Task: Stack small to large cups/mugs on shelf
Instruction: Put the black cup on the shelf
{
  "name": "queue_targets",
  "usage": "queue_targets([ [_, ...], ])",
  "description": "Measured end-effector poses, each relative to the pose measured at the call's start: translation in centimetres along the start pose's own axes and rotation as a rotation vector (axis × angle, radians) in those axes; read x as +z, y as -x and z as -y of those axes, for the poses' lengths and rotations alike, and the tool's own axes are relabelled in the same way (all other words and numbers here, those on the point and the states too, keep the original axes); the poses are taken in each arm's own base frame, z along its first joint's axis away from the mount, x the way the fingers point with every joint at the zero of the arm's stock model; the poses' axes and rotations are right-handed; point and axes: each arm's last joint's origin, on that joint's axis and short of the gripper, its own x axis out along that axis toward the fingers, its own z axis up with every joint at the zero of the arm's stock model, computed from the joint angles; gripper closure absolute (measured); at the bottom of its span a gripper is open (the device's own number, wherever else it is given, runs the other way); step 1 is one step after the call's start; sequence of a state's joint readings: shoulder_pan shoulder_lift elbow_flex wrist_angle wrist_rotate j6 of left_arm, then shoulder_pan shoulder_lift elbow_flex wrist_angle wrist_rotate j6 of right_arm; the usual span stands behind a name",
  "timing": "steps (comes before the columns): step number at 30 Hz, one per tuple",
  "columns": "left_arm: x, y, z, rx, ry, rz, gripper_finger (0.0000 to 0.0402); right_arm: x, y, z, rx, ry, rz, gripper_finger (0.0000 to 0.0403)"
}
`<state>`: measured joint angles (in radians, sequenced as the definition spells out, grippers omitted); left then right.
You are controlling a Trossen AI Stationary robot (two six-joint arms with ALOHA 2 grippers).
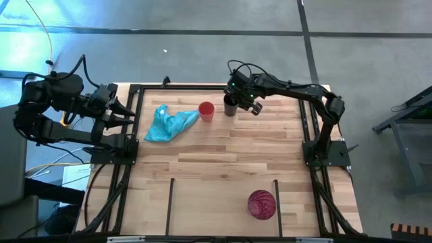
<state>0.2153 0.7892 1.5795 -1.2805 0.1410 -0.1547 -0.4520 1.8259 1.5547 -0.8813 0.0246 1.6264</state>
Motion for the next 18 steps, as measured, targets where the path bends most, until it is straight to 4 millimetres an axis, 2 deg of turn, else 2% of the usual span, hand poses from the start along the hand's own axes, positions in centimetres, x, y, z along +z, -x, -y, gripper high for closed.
queue_targets([
  [7,0.0,0.0,0.0,0.000,-0.001,0.002,0.0284,0.0,0.0,0.5,-0.049,0.004,0.006,0.0289],
  [18,0.0,0.0,0.0,-0.001,0.010,0.001,0.0284,-0.2,-1.4,0.4,-0.080,0.027,-0.001,0.0289],
])
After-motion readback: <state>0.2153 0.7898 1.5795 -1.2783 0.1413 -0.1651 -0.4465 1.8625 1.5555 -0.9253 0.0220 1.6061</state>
